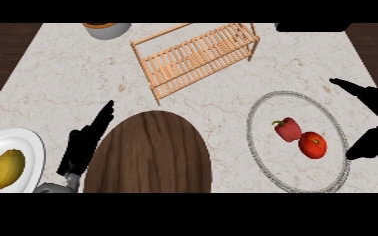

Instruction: Pick the tomato from the placemat and place it in the tiered shelf

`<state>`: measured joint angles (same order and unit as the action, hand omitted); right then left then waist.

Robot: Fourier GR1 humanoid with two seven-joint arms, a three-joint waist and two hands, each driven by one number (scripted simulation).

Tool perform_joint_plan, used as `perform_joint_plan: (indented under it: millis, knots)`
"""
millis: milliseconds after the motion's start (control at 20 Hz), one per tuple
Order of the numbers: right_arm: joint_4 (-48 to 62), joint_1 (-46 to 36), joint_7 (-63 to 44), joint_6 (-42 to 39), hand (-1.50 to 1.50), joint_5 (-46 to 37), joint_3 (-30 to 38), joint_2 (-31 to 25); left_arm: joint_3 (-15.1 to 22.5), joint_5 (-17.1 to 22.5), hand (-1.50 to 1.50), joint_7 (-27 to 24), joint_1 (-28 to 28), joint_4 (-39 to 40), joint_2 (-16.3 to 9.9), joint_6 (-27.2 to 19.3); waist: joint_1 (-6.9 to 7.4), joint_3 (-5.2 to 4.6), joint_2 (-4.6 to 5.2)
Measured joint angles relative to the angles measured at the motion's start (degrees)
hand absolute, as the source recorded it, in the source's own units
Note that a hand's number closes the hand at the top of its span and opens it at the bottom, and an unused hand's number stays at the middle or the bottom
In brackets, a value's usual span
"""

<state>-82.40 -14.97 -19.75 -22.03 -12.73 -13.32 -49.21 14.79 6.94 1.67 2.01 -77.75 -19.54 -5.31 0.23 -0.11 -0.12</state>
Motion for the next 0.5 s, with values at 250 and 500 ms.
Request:
perform_joint_plan:
  millis: [250, 500]
  knots:
    - [-3.37, -1.77, -10.24, -3.04, -1.50, -1.79, -2.64, 6.57, -0.79, -1.03, 0.00, -0.24, -0.54, -0.08, 0.76, 0.56, 0.00, 0.05, 0.05]
    - [-4.44, -0.93, -16.81, -5.64, -1.50, -4.62, -3.69, 10.65, -2.29, -1.36, 0.00, 1.12, -0.45, -1.13, 0.90, 1.83, -0.09, 0.08, 0.07]
